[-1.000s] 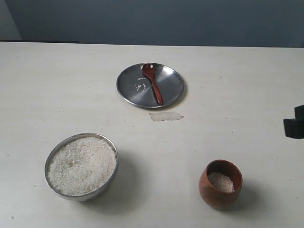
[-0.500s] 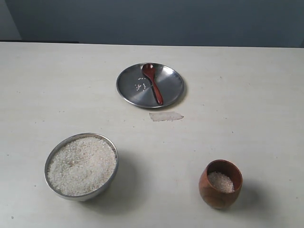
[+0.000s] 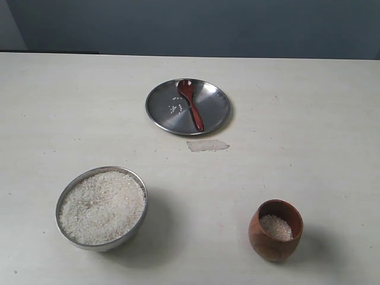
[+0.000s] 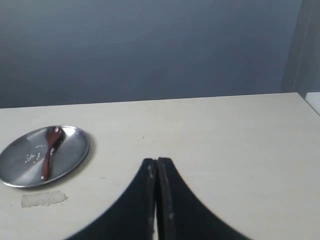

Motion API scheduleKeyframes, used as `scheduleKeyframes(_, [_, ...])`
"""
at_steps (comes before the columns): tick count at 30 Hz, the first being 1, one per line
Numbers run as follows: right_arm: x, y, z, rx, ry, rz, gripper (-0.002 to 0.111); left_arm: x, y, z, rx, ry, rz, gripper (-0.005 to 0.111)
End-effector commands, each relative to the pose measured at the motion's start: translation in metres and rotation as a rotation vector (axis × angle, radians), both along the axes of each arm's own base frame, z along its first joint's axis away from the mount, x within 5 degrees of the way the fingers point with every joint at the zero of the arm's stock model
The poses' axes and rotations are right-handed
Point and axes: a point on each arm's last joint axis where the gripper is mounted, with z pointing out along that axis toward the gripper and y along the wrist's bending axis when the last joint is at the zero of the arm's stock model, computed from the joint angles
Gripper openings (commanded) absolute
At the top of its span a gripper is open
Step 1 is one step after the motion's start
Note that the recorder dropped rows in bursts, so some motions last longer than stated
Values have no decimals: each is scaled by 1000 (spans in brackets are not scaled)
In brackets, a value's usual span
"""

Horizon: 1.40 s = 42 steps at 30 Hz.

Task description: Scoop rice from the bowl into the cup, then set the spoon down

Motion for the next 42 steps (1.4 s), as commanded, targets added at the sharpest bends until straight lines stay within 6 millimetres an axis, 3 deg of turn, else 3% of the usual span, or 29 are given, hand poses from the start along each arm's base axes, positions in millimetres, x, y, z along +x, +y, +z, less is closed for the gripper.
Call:
scheduleKeyframes(1, [-7,0,-12,43,-47,-45,0,0,1,2,8,-10,5,0])
scheduleKeyframes(9, [-8,3,-38,6,-156,-1,0,0,1,2,8,-10,5,0])
scheduleKeyframes(17, [2,4,-82,-1,-27,-1,0,0,1,2,8,-10,5,0])
scheduleKeyframes(42, [2,1,-85,-69,-12,-14,0,0,1,2,8,-10,5,0])
